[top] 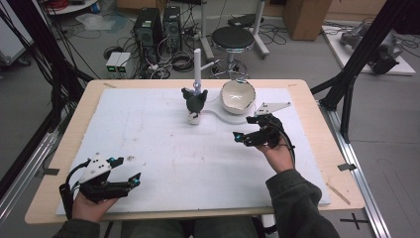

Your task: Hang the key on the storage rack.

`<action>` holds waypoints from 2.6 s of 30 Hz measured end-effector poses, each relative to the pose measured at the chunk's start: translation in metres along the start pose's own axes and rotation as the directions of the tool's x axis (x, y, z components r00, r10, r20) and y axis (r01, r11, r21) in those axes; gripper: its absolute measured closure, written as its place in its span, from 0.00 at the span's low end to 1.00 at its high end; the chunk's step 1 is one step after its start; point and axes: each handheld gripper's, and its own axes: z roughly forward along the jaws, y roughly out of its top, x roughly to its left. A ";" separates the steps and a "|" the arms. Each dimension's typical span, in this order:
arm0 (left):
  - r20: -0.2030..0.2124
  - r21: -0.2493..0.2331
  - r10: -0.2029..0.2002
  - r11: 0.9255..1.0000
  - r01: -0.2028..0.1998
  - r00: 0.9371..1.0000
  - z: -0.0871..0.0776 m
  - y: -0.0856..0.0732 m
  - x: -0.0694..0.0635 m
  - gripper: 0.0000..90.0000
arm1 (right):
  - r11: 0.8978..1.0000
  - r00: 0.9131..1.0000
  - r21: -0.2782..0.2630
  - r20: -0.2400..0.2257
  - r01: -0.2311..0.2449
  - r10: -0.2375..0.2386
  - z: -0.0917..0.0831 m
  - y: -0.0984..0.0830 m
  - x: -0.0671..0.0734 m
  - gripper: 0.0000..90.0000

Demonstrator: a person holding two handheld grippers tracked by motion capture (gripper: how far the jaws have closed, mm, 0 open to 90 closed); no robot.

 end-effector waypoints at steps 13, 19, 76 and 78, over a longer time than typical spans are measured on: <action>0.003 -0.002 -0.002 1.000 0.002 1.000 0.000 0.000 0.000 0.23 | 1.000 1.000 0.003 -0.001 -0.016 0.016 -0.001 -0.010 0.002 0.18; 0.003 0.001 0.001 1.000 -0.001 1.000 0.000 0.000 0.000 0.23 | 1.000 1.000 0.005 -0.002 -0.019 0.019 -0.002 -0.016 0.003 0.18; 0.003 0.013 -0.002 1.000 0.002 1.000 0.001 -0.002 0.000 0.23 | 0.996 0.995 -0.026 0.049 -0.088 0.090 -0.035 -0.074 0.004 0.14; 0.003 0.013 -0.003 1.000 0.003 1.000 0.002 -0.002 -0.001 0.23 | 0.996 0.995 -0.030 0.051 -0.088 0.090 -0.036 -0.076 0.005 0.14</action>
